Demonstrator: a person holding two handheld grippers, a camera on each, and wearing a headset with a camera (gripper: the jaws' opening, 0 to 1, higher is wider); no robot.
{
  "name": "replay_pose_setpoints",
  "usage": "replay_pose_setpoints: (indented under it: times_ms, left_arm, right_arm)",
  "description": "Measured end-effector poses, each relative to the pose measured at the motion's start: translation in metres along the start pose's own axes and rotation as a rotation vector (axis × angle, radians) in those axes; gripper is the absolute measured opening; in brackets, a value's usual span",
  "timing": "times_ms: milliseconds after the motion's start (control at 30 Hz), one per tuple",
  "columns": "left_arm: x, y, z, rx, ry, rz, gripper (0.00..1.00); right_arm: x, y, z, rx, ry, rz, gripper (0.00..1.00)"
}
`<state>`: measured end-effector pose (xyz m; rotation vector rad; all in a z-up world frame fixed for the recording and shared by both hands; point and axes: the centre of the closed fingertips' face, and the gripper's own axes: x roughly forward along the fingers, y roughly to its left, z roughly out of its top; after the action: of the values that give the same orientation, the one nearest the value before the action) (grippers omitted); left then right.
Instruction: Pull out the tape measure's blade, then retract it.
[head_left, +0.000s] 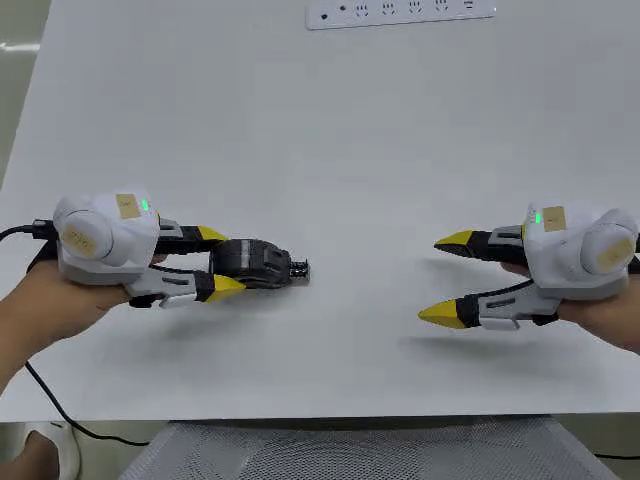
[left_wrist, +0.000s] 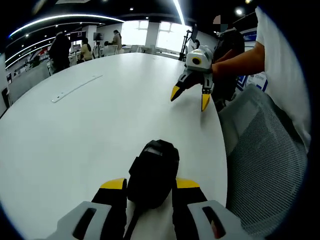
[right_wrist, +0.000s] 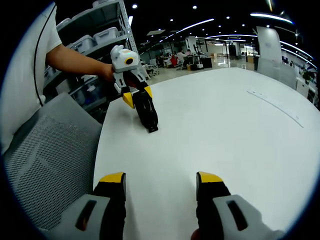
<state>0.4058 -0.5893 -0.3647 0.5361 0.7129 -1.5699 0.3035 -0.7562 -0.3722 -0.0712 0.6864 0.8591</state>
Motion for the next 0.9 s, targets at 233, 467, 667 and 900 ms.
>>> replay_pose_setpoints:
  times_ms: [233,467,667,900]
  left_arm:
    - [0.000,0.001,-0.001,0.021,0.022,0.001,0.32]
    - [0.001,0.002,-0.001,0.009,0.028,0.002,0.32]
    - [0.001,0.002,-0.002,0.013,0.032,0.002,0.32]
    - [0.000,0.002,-0.001,0.009,0.031,0.002,0.32]
  right_arm:
    - [0.025,-0.002,0.012,-0.116,0.002,0.023,0.52]
    - [0.054,0.002,0.027,-0.197,-0.018,0.031,0.45]
    - [0.074,0.006,0.036,-0.233,-0.040,0.064,0.42]
    - [0.094,0.009,0.045,-0.256,-0.058,0.083,0.38]
